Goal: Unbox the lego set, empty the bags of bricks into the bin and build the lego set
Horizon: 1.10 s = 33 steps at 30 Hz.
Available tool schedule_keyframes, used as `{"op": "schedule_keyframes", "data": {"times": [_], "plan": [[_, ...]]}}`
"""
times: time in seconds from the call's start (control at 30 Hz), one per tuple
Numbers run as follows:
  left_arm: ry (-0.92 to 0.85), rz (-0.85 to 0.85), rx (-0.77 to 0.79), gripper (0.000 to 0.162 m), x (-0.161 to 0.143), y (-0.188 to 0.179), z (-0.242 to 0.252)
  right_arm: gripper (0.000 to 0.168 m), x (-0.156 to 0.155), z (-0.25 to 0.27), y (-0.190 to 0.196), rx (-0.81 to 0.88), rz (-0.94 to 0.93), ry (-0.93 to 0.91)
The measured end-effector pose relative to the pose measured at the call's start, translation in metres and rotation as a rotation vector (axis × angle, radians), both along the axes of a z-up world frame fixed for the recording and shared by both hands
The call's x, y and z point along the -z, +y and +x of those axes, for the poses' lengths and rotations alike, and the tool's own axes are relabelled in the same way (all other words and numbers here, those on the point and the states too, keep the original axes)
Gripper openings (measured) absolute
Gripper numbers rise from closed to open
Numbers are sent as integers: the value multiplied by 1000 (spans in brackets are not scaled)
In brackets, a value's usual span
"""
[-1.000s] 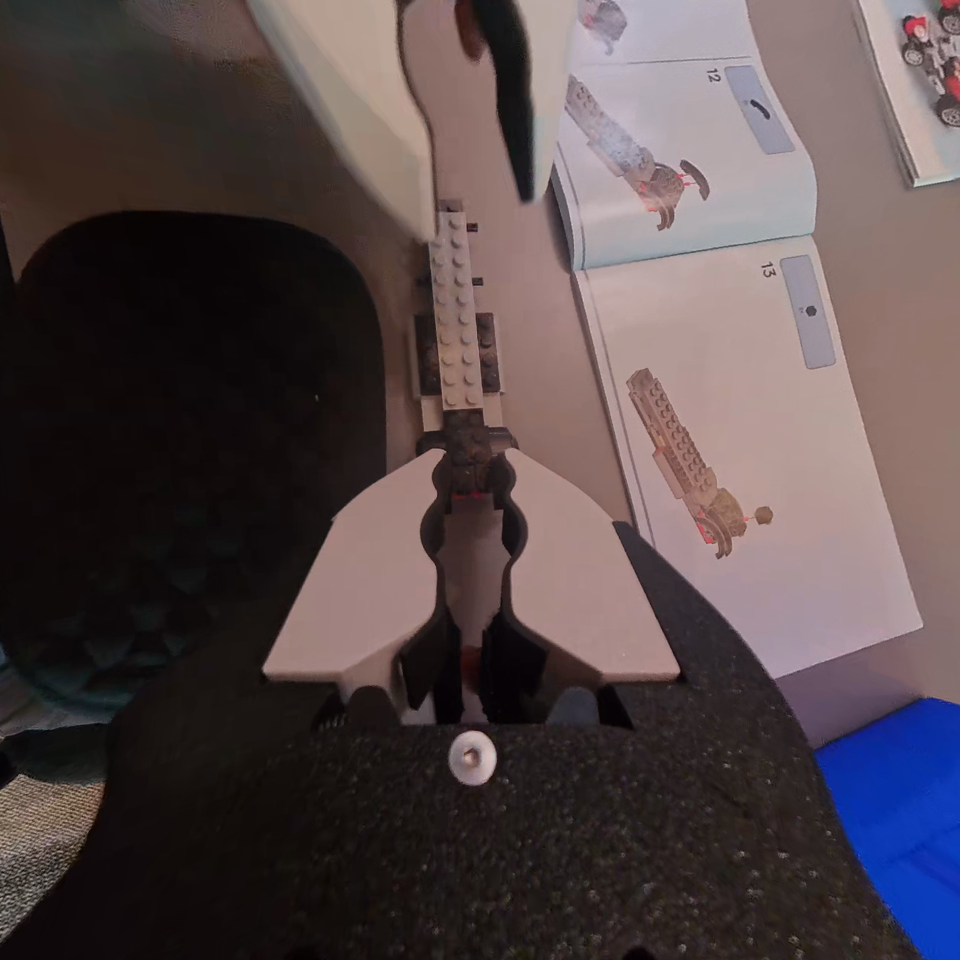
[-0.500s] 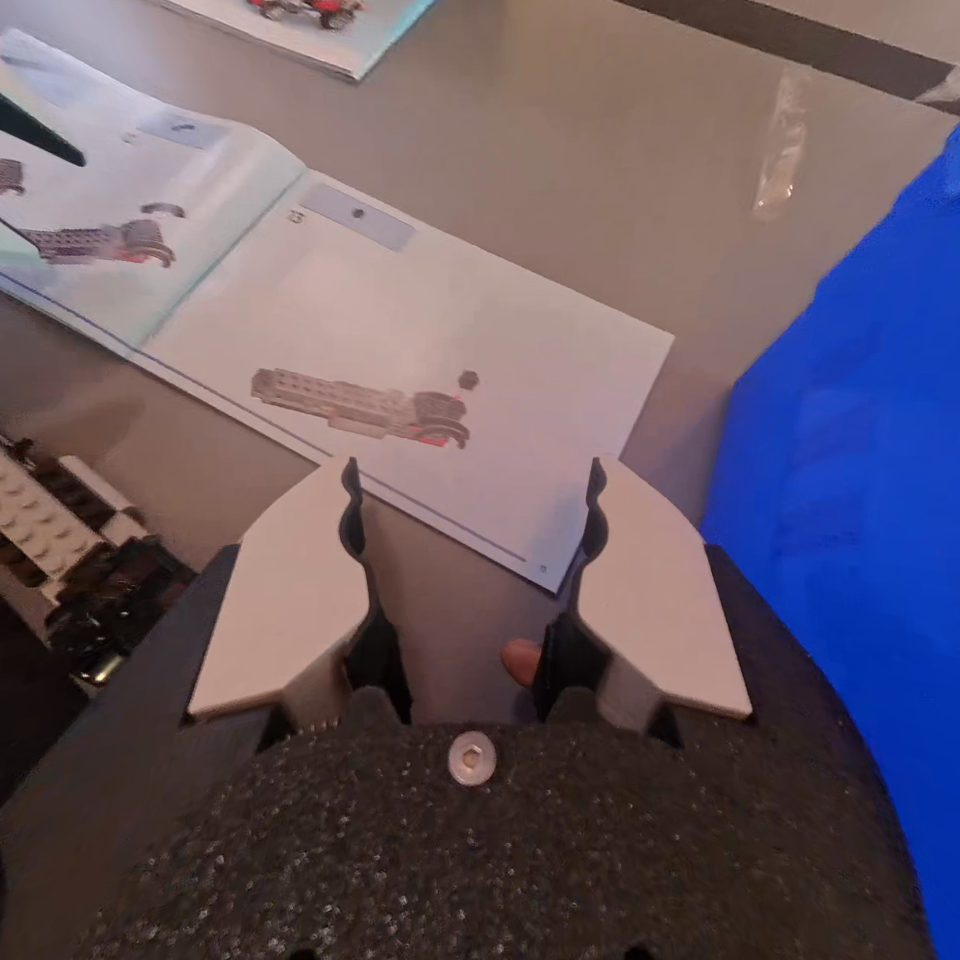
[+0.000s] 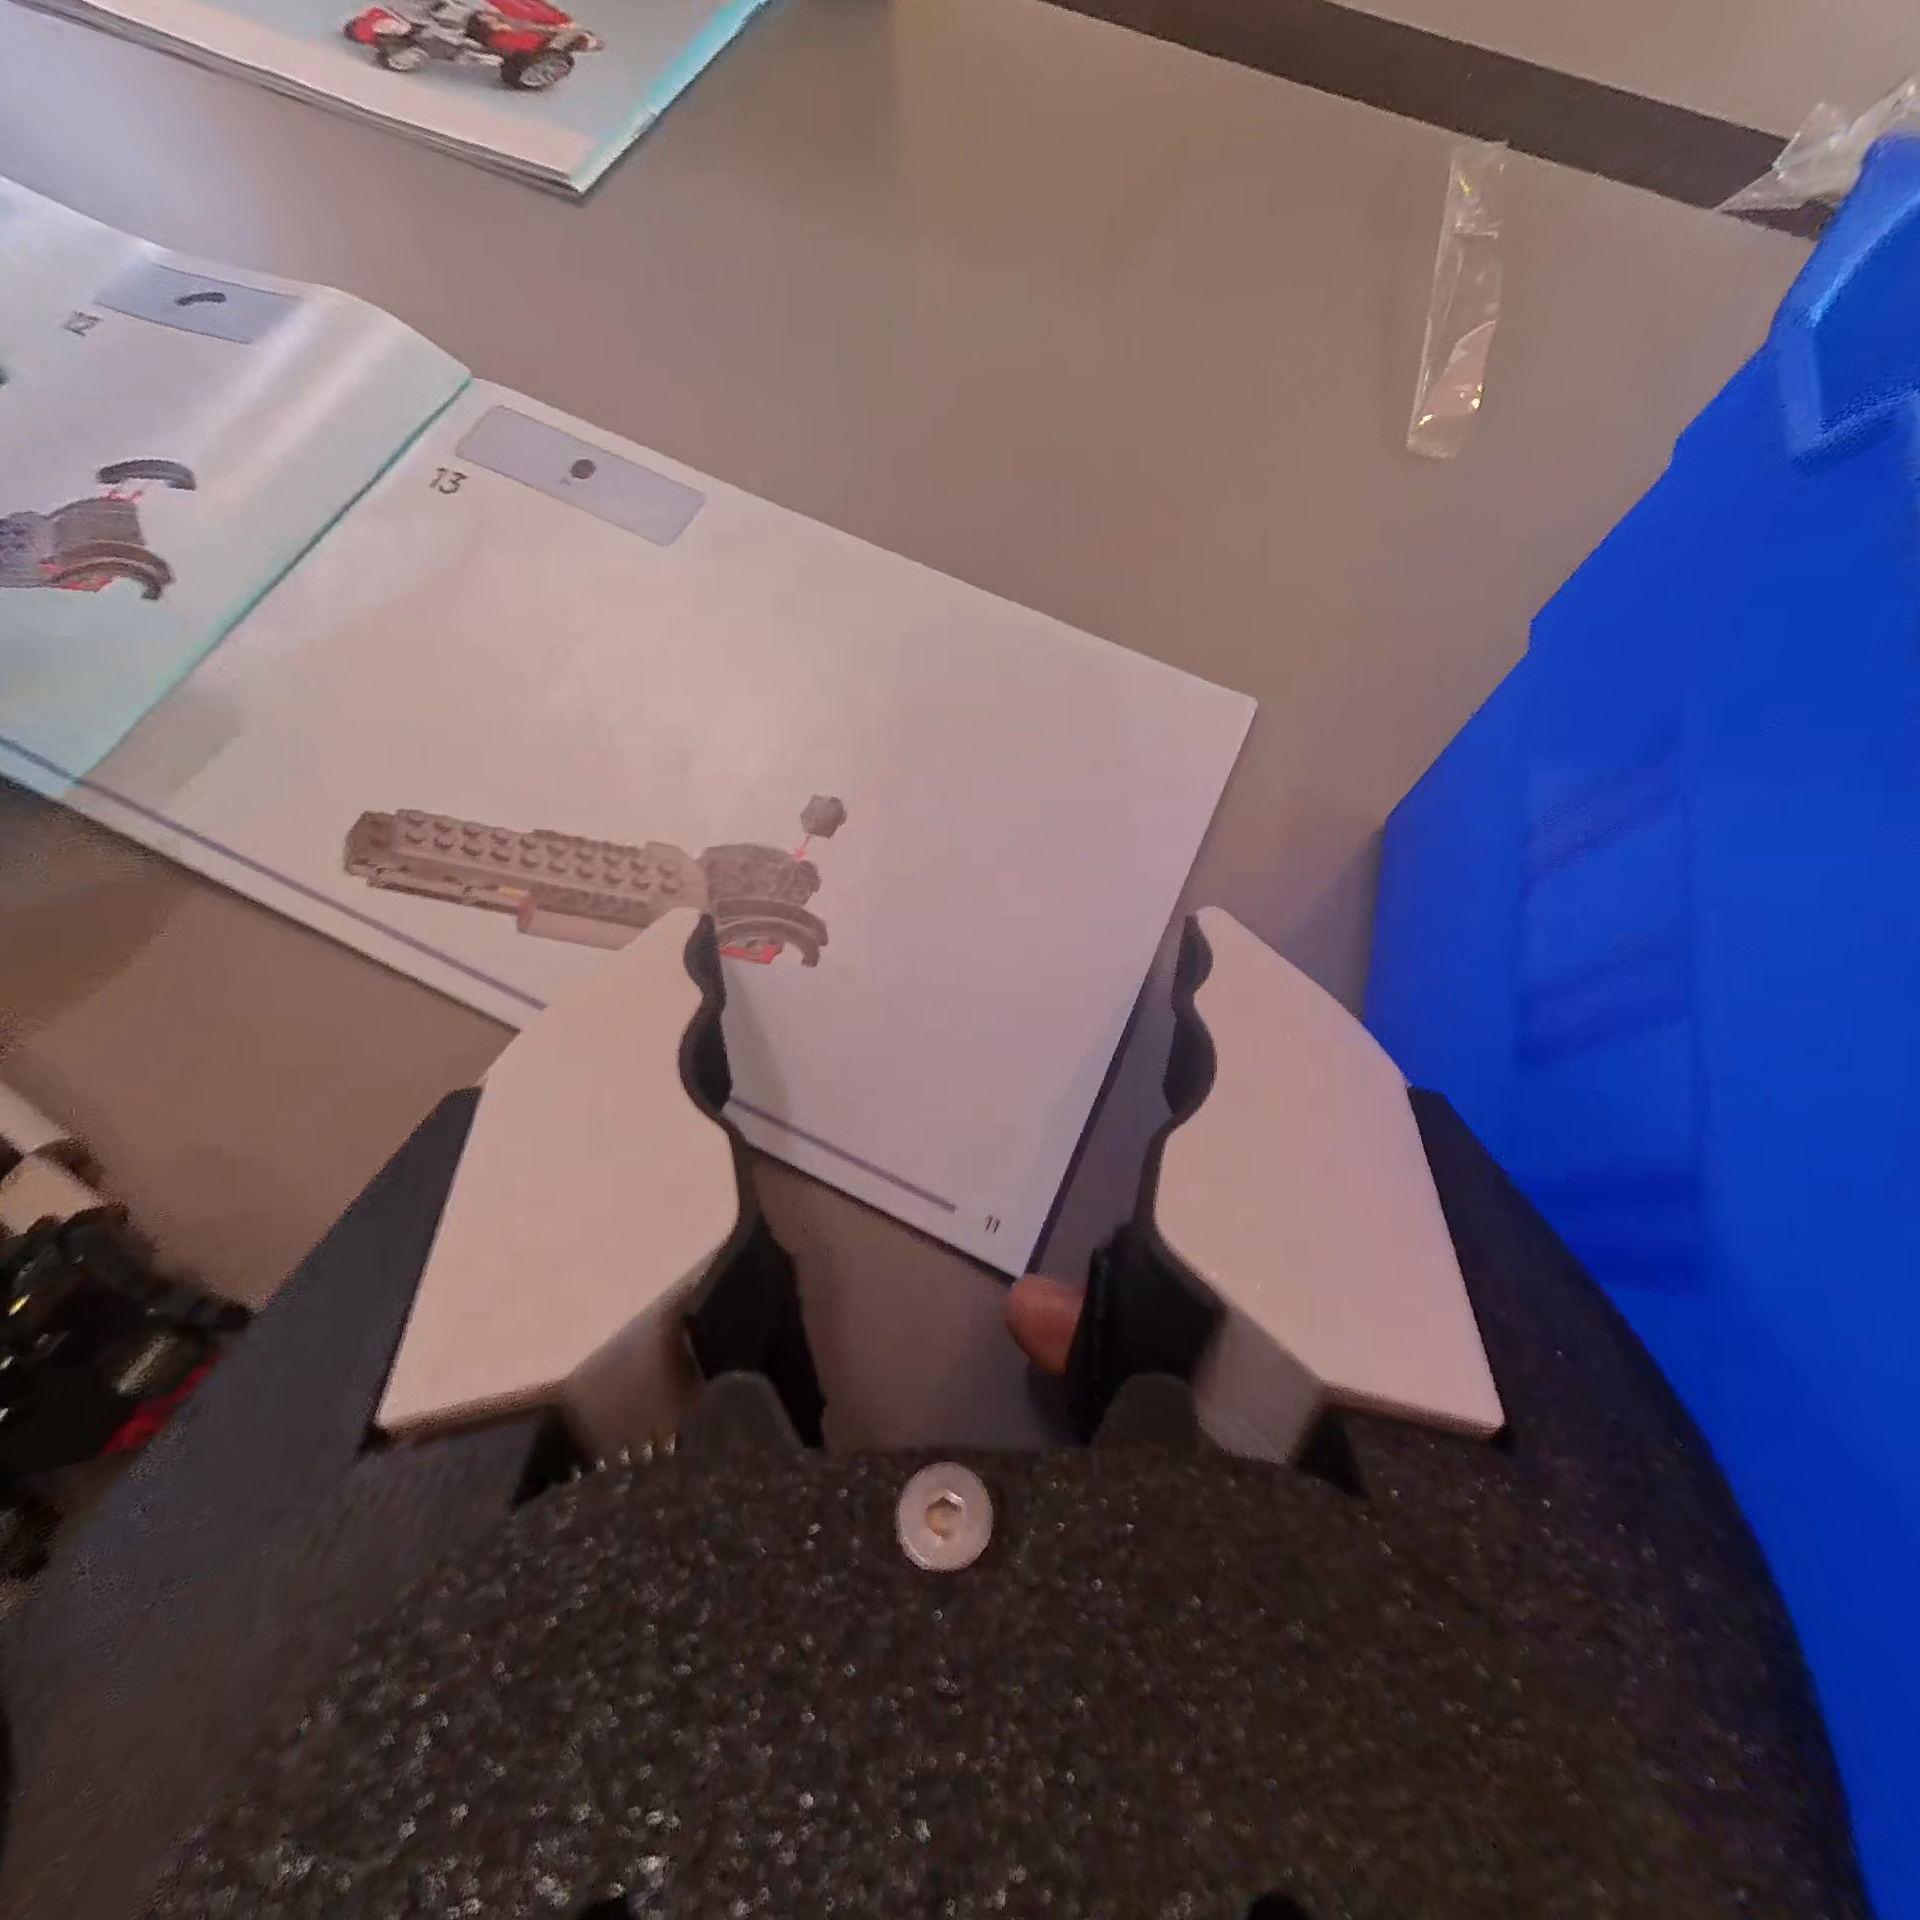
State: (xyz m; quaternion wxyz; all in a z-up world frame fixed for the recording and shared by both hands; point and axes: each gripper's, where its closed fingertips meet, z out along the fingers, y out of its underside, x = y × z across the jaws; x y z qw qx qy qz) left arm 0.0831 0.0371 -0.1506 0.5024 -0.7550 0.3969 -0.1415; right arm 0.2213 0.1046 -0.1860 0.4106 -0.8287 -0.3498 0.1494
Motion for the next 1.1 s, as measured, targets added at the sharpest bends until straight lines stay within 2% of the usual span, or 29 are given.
{"op": "schedule_keyframes", "data": {"times": [0.03,0.13,0.33,0.47,0.67,0.93,1.03,1.1], "plan": [[14,10,16,32,2,-2,4,84,2,0,3,8,-8,-13],[61,-63,25,31,18,-6,7,84,5,-2,10,37,-30,-22],[85,-166,26,31,31,-9,7,74,7,-4,11,61,-69,6],[128,-181,23,31,37,-9,7,48,0,-4,12,60,15,-21],[123,-194,18,31,38,-9,7,27,-19,-7,14,58,203,-28],[127,-188,12,31,38,-8,6,3,-50,-28,-3,-59,343,127],[70,-149,-37,31,28,-3,2,1,-57,-35,-8,-110,361,139],[-75,-130,-79,31,10,3,-2,1,-61,-41,-13,-147,377,142]]}}
